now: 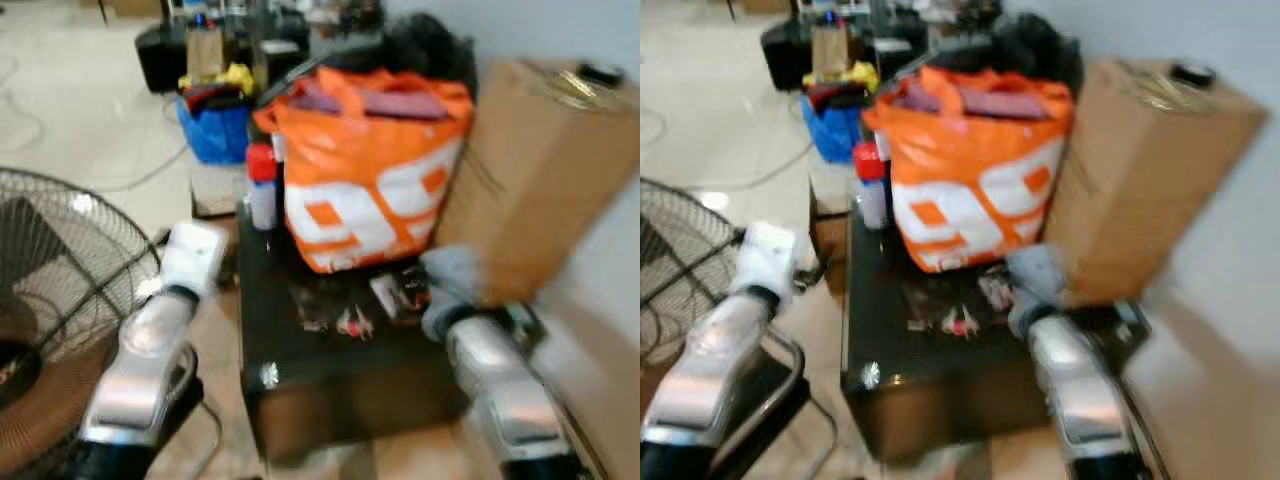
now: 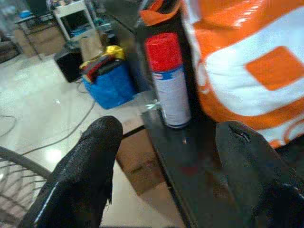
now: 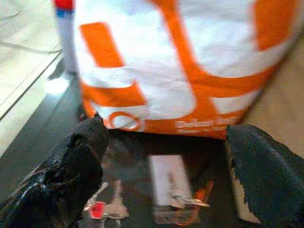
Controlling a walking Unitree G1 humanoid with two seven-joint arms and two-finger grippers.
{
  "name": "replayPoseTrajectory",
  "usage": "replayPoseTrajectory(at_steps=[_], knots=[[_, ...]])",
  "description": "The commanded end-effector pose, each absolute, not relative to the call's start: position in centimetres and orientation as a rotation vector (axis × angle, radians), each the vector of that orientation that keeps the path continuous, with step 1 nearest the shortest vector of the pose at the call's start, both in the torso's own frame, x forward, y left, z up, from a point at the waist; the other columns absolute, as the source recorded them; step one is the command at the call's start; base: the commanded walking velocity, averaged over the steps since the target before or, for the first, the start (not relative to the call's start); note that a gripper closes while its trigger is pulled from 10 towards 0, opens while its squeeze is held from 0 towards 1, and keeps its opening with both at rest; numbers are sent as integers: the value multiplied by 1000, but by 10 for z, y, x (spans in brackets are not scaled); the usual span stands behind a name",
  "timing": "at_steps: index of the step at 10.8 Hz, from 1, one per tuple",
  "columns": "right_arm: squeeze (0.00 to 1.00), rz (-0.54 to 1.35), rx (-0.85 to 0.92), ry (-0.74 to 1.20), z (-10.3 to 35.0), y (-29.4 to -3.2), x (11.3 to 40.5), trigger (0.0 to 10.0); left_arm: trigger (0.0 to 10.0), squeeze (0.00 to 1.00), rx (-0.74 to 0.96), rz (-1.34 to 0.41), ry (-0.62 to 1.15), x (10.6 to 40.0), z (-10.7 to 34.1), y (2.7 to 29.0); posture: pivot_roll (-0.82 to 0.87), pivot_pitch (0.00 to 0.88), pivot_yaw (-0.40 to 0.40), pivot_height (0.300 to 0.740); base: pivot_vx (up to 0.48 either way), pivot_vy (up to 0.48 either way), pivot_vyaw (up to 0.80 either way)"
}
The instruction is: Hang keys on a hook
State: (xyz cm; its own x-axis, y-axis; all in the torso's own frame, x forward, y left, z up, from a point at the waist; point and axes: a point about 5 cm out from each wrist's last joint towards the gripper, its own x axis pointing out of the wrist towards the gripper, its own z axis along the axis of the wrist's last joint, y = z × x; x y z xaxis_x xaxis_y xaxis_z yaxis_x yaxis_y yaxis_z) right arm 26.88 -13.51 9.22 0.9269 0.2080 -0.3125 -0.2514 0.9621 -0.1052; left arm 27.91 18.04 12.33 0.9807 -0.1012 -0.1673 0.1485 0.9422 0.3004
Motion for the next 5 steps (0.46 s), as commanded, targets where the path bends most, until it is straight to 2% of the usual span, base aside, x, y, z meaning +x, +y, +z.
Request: replayPoseTrajectory(at_steps=[1, 5], knots=[[0, 214, -159, 337, 88, -148, 268, 10000, 10000, 0, 320, -163, 119, 281, 128, 170, -29, 0, -22, 740, 0, 0, 0], [0, 256, -67, 330, 83, -142, 279, 10000, 10000, 0, 384, -167, 131, 278, 123, 173, -18, 0, -45, 740, 0, 0, 0]])
